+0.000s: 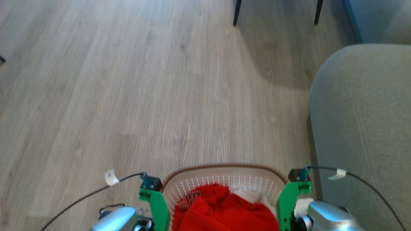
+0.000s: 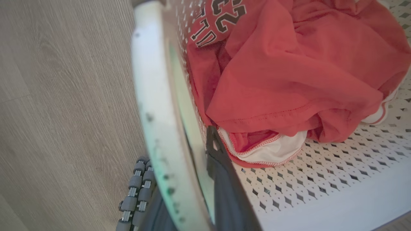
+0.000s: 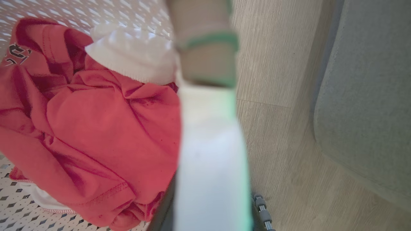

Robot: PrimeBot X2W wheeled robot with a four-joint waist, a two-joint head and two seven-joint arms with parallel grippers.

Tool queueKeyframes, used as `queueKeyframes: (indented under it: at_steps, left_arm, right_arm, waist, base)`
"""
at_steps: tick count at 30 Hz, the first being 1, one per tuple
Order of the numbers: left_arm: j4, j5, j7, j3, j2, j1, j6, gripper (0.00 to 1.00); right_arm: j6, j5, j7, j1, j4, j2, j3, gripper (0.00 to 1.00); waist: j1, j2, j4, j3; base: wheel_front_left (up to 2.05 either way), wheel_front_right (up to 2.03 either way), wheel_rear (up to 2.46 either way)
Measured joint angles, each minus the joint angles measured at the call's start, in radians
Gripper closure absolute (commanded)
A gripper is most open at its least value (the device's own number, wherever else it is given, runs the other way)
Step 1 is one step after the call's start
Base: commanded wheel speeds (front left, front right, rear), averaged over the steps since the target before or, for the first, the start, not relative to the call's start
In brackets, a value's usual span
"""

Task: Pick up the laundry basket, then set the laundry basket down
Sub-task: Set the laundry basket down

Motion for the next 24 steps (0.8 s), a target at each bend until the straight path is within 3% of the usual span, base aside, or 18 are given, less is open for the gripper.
queueKeyframes:
  at_steps: [24]
  left_arm:
    - [0.105,0.083,-0.288,0.004,-0.075,-0.297,0.0,1.0]
  right_arm:
    - [0.001,-0.049,-0.227,-0.32,0.064,-0.03,-0.007,1.0]
  waist:
    - [0.0003,0.0,0.001,0.484]
  base:
    - [0.0,0.0,0.0]
